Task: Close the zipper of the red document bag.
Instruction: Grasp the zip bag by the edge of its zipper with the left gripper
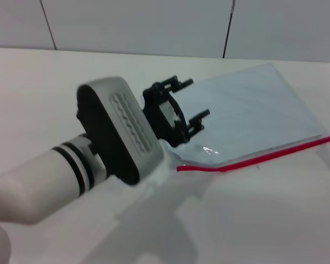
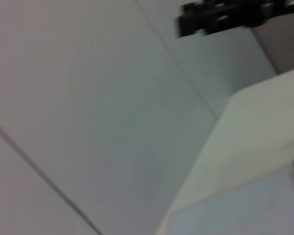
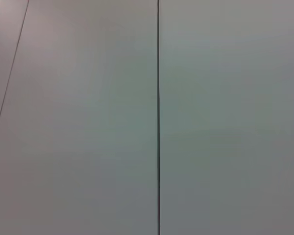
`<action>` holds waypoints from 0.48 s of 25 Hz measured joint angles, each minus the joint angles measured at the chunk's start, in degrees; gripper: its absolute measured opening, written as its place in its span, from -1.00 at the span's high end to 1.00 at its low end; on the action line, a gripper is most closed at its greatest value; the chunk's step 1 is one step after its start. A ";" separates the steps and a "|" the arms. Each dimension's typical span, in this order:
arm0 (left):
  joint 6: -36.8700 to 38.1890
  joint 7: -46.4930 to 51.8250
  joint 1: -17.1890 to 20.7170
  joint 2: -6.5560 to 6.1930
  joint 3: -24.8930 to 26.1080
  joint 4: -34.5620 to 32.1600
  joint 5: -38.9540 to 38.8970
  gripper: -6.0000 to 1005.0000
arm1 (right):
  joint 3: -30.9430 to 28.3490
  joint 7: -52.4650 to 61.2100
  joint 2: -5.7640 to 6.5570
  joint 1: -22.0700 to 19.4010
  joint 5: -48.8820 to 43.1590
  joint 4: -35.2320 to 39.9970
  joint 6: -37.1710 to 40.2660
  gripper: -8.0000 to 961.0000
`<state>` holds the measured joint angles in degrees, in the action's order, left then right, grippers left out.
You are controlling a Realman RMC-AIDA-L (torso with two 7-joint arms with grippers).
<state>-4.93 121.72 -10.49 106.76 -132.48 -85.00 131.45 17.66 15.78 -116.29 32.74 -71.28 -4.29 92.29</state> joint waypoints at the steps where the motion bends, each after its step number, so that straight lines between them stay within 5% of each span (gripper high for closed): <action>1: 2.09 -2.40 1.52 0.82 0.75 -1.53 0.06 -0.23 | 0.00 0.01 0.01 -0.03 0.00 -0.01 -0.01 -0.82; 6: 16.54 -12.34 8.17 5.07 4.12 -8.85 2.58 -0.23 | 0.00 0.02 0.03 -0.50 0.01 -0.02 -0.01 -0.82; 12: 29.32 -9.46 9.50 8.87 8.19 -10.55 12.56 -0.23 | 0.00 -0.25 0.06 -0.38 -0.01 0.03 -0.28 -0.82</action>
<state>24.39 112.26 -0.99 115.63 -124.29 -95.55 144.01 17.66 15.53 -116.23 32.36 -71.29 -4.26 92.01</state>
